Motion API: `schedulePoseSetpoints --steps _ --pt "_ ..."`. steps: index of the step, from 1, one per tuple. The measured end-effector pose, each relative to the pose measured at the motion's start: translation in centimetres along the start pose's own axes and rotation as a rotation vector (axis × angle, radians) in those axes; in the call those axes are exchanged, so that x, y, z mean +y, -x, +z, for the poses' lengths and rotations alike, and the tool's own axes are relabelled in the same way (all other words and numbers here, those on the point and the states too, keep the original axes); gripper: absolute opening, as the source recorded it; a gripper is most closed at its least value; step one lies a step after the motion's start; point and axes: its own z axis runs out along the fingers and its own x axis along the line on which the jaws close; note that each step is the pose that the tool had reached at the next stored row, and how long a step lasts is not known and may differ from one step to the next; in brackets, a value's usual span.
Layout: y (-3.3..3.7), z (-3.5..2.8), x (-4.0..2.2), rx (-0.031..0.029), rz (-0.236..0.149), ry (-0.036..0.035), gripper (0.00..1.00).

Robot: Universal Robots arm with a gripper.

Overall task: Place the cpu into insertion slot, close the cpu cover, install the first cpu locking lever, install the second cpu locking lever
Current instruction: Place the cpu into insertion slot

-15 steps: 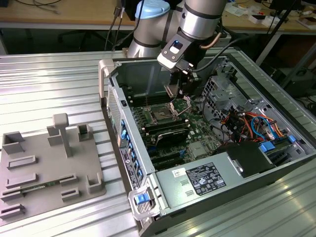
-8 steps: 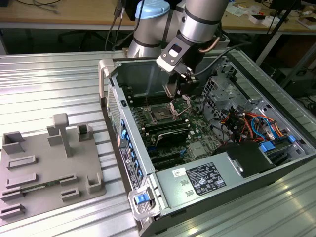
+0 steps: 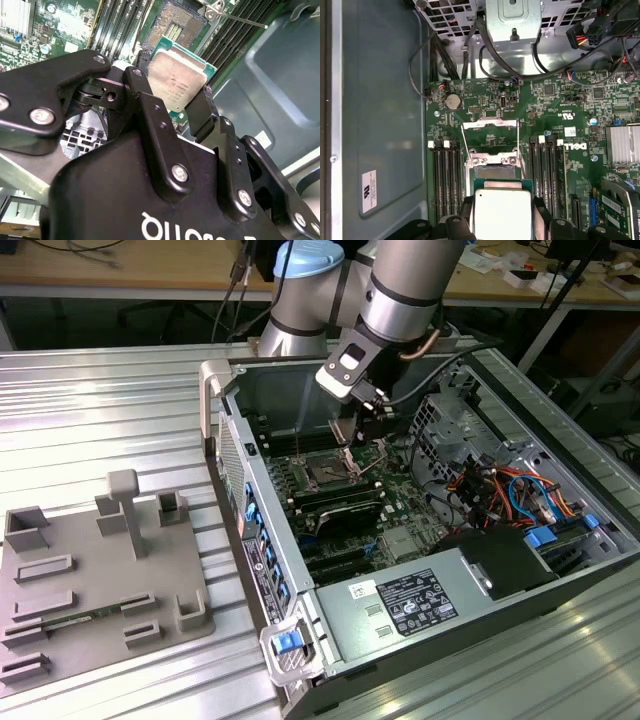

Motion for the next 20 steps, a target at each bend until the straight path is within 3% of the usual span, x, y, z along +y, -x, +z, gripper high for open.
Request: schedulePoseSetpoints --steps 10,20 --pt "0.17 2.23 0.18 -0.0001 0.0 0.0 0.55" --pt "0.19 2.56 0.17 0.0001 0.0 -0.0001 0.55"
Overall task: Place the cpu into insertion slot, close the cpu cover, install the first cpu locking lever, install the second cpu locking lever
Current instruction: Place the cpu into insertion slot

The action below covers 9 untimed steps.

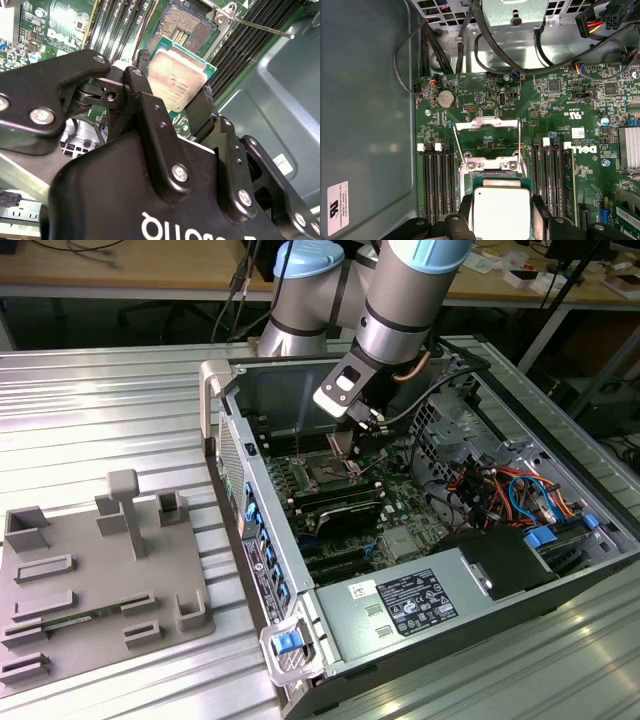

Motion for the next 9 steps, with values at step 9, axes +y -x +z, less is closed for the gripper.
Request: schedulePoseSetpoints --steps 9 --pt "0.04 0.46 -0.02 0.0001 0.0 0.0001 0.55"
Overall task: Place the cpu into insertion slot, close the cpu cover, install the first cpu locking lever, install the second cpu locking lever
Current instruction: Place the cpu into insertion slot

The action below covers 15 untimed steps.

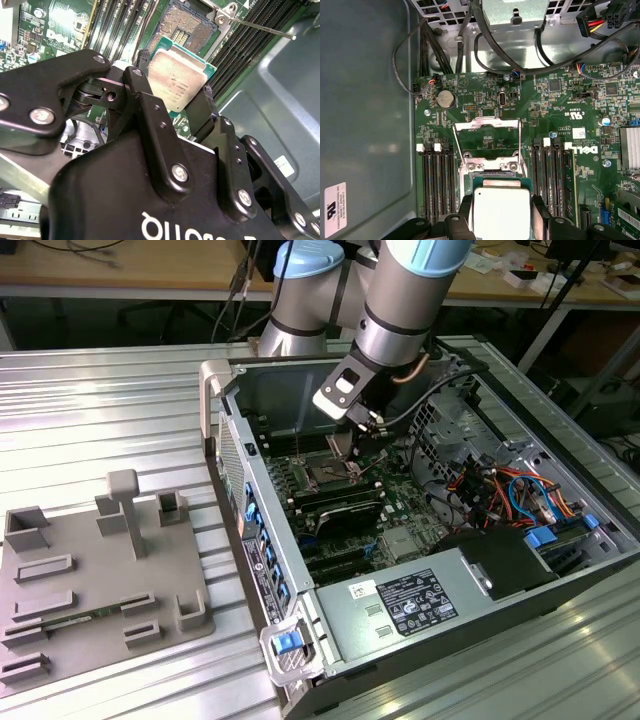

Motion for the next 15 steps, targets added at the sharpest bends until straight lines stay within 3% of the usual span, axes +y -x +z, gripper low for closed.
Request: schedulePoseSetpoints --steps 4,11,15 --pt "0.06 0.71 -0.26 0.002 -0.035 -0.0031 0.55" --pt "-0.22 1.72 -0.78 0.0021 -0.039 -0.0039 0.55" --pt "-0.35 2.63 -1.14 0.0022 -0.039 -0.0043 0.55"
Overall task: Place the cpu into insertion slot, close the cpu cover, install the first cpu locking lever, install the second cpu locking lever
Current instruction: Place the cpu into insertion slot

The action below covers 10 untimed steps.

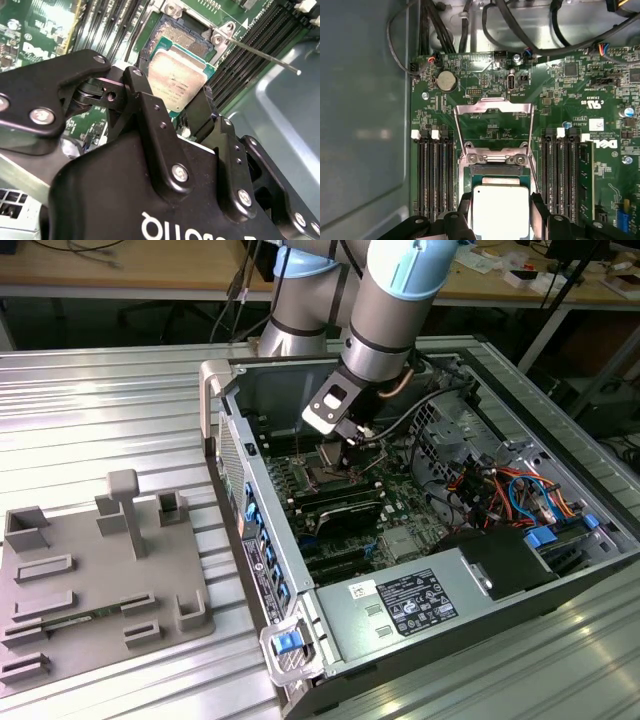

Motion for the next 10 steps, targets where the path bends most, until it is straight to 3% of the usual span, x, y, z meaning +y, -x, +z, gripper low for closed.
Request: schedulePoseSetpoints --steps 10 --pt "0.02 1.86 -0.17 0.001 -0.029 -0.003 0.55"
